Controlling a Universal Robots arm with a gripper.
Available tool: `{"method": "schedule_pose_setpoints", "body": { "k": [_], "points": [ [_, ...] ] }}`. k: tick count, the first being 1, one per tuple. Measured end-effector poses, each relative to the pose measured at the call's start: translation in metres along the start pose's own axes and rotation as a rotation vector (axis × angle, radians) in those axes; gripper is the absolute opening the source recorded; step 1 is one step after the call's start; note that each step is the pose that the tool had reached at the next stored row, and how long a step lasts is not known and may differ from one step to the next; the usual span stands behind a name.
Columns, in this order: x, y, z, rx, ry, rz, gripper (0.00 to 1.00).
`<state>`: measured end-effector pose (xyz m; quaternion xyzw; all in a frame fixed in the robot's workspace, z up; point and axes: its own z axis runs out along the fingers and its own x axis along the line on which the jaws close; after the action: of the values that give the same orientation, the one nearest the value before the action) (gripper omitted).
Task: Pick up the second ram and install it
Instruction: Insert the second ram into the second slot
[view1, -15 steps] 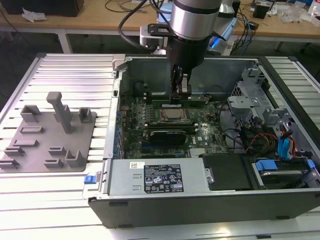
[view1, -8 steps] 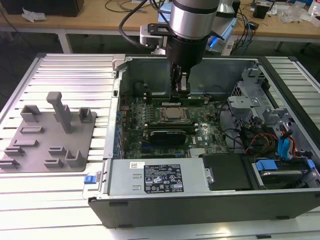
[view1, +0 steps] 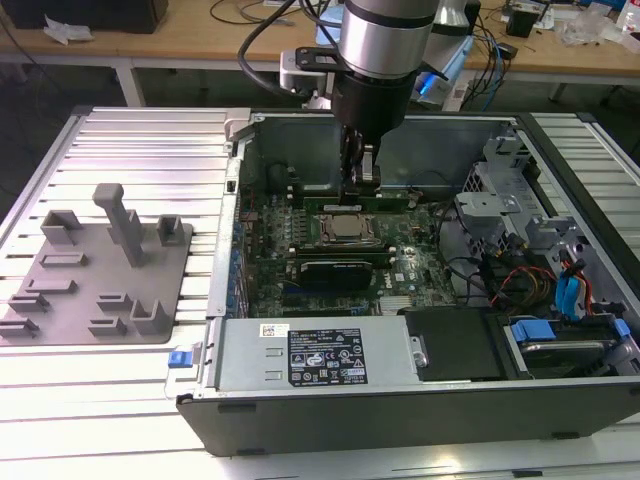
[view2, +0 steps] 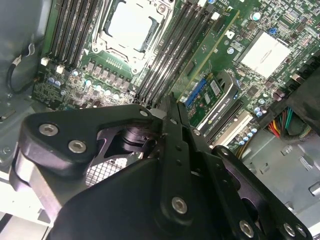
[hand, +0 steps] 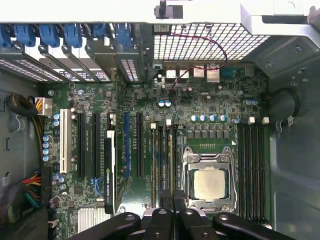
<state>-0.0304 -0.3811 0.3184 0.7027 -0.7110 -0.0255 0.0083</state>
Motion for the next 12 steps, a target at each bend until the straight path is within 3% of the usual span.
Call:
{"method": "schedule_pose_setpoints", "body": {
  "k": [6, 12],
  "points": [
    [-0.0003, 0.0, 0.0003, -0.0001, 0.0001, 0.0, 0.09],
    [0.0, 0.0, 0.0127, 0.0007, 0.0, 0.0, 0.09]
  ]
}}
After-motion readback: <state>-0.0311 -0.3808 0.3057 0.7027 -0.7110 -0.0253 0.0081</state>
